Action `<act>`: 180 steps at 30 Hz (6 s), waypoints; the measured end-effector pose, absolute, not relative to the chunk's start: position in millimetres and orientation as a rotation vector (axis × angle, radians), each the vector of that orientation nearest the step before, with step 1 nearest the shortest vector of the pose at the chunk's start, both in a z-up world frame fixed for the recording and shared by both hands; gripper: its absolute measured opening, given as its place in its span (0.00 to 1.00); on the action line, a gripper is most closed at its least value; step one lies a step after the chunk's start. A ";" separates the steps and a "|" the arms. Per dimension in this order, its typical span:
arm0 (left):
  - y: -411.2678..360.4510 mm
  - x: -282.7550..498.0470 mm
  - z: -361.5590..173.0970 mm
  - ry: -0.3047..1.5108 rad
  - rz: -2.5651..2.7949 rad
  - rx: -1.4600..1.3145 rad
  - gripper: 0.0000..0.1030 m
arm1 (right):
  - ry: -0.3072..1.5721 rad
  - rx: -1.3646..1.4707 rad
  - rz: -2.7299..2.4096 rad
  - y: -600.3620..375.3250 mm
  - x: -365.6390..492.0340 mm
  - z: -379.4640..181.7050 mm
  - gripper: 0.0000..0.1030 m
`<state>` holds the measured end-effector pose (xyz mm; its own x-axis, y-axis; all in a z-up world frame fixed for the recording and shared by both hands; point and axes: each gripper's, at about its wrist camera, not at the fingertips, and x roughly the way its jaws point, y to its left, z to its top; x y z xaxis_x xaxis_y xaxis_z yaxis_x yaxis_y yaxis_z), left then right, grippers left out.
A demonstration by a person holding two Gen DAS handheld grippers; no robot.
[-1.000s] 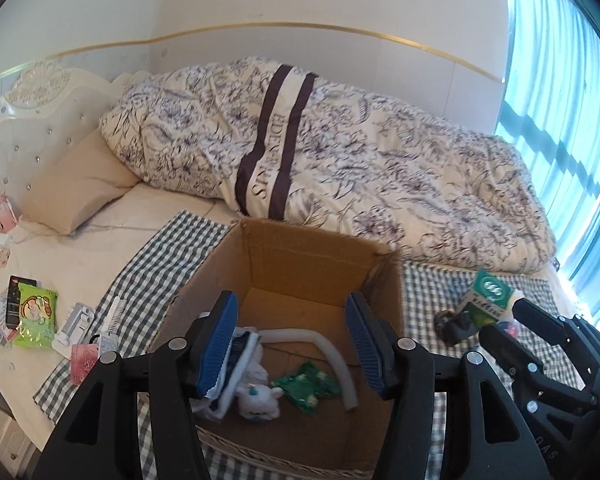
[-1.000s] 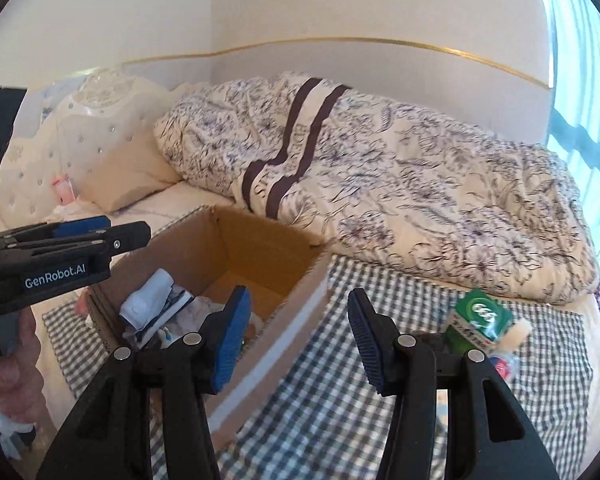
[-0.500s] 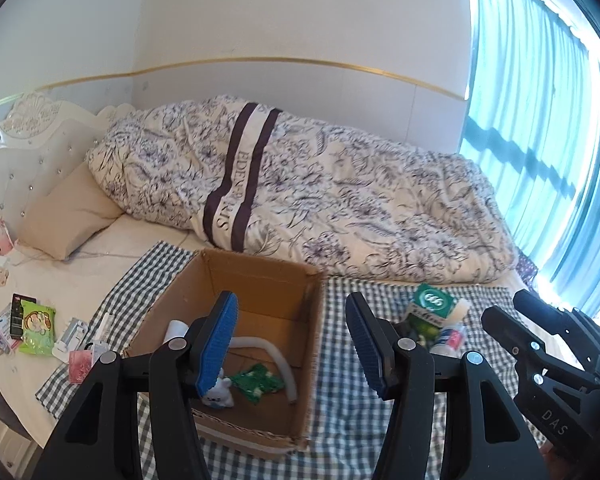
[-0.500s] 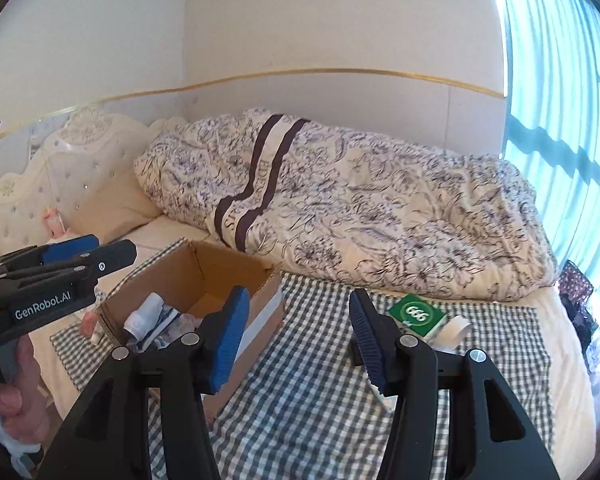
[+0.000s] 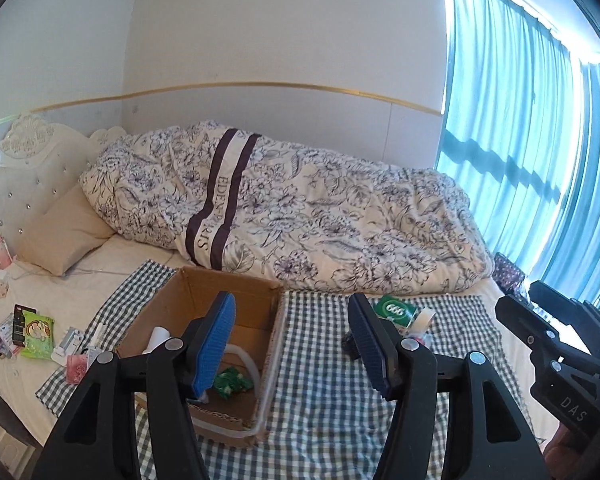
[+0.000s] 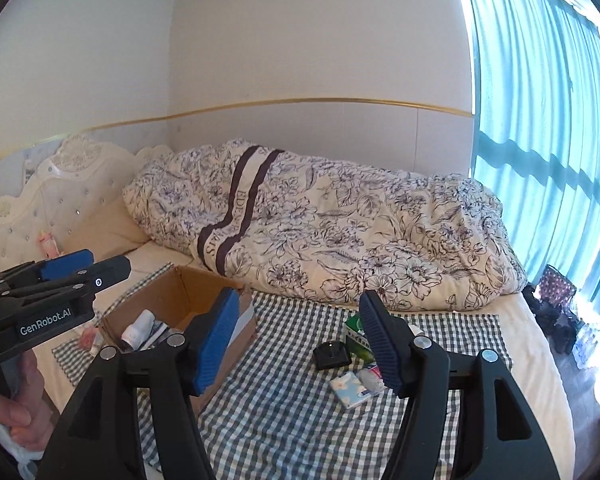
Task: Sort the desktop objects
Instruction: 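Move both grippers back toward the remaining items on the checked sheet, then grasp the blue floral tissue pack with the left gripper, then grasp the red-labelled floss container with the right gripper while the left gripper holds the tissue pack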
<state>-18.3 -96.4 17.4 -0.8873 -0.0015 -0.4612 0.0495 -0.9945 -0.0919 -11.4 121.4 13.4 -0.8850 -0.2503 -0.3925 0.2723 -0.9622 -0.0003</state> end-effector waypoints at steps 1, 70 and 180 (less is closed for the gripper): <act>-94.1 -16.8 19.4 0.159 -3.024 0.731 0.62 | 0.083 0.571 -2.818 125.1 -9.2 15.3 0.61; 66.3 -178.5 -173.8 0.042 -3.031 1.281 0.92 | 0.119 0.999 -2.733 305.8 -162.9 -153.7 0.79; 10.8 -179.8 -213.2 0.153 -2.923 1.305 0.86 | 0.215 1.272 -2.516 229.9 -223.4 -243.3 0.86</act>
